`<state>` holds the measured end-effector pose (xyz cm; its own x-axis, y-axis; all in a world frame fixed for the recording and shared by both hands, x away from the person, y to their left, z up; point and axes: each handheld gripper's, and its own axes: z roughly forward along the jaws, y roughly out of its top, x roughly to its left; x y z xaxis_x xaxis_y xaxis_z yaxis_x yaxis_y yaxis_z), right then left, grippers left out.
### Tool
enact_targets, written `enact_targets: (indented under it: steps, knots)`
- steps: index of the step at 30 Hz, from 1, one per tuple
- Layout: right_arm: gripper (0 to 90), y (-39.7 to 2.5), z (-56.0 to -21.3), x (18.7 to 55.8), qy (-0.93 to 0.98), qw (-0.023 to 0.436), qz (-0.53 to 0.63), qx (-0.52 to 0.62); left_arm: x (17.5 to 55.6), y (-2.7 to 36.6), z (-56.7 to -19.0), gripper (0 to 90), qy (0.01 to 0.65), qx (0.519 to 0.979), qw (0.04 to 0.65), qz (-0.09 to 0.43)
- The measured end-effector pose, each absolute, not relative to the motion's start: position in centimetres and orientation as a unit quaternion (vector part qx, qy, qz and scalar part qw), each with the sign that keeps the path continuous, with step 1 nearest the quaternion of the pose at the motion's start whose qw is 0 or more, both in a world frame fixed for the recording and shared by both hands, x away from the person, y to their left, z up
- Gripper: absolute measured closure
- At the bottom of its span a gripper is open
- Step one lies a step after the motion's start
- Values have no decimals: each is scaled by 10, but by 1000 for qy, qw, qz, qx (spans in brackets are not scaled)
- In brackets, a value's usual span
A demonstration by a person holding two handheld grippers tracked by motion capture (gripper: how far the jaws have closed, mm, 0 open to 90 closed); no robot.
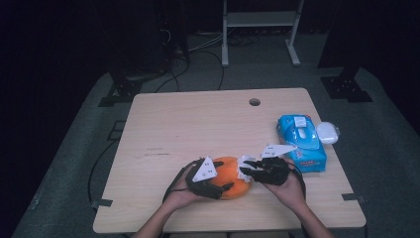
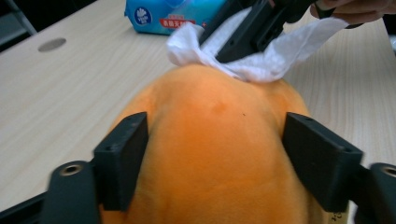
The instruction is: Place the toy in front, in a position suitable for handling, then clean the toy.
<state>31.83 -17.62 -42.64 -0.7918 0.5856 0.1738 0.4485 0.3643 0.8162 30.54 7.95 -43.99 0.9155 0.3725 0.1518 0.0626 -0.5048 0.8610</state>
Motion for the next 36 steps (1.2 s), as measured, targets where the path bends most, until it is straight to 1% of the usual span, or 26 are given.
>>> enact_targets:
  steps: [2, 3, 4, 6, 8, 9, 12, 16, 18, 22, 26, 30, 36]
  knots:
    - [758, -178, -426, 317, 822, 69, 466, 319, 307, 82, -434, 200, 126, 855, 479, 155]
    - [758, -178, -426, 317, 822, 69, 466, 319, 307, 82, -434, 197, 126, 855, 479, 155]
    - [790, -181, -425, 316, 823, 65, 466, 319, 308, 84, -433, 198, 128, 857, 478, 143]
    - [810, -185, -425, 316, 822, 63, 462, 326, 310, 85, -434, 212, 133, 858, 475, 140]
    - [820, -189, -425, 315, 827, 77, 443, 337, 312, 87, -435, 239, 142, 859, 473, 138]
    - [823, -190, -426, 316, 829, 83, 436, 340, 313, 87, -436, 250, 147, 859, 472, 136]
    - [829, -193, -426, 314, 824, 79, 441, 347, 314, 86, -441, 263, 158, 856, 473, 135]
    - [831, -178, -414, 303, 821, 69, 470, 316, 316, 86, -444, 263, 171, 850, 480, 137]
    - [831, -168, -410, 298, 818, 44, 489, 298, 316, 85, -444, 261, 174, 848, 482, 139]
    - [831, -154, -407, 292, 832, 64, 475, 281, 317, 89, -439, 239, 160, 854, 478, 130]
    - [831, -164, -418, 300, 825, 46, 476, 301, 317, 96, -430, 185, 152, 859, 478, 105]
    - [831, -166, -418, 301, 821, 48, 480, 305, 319, 95, -434, 193, 156, 861, 472, 106]
    - [830, -152, -410, 294, 827, 69, 483, 280, 322, 94, -439, 215, 157, 862, 469, 107]
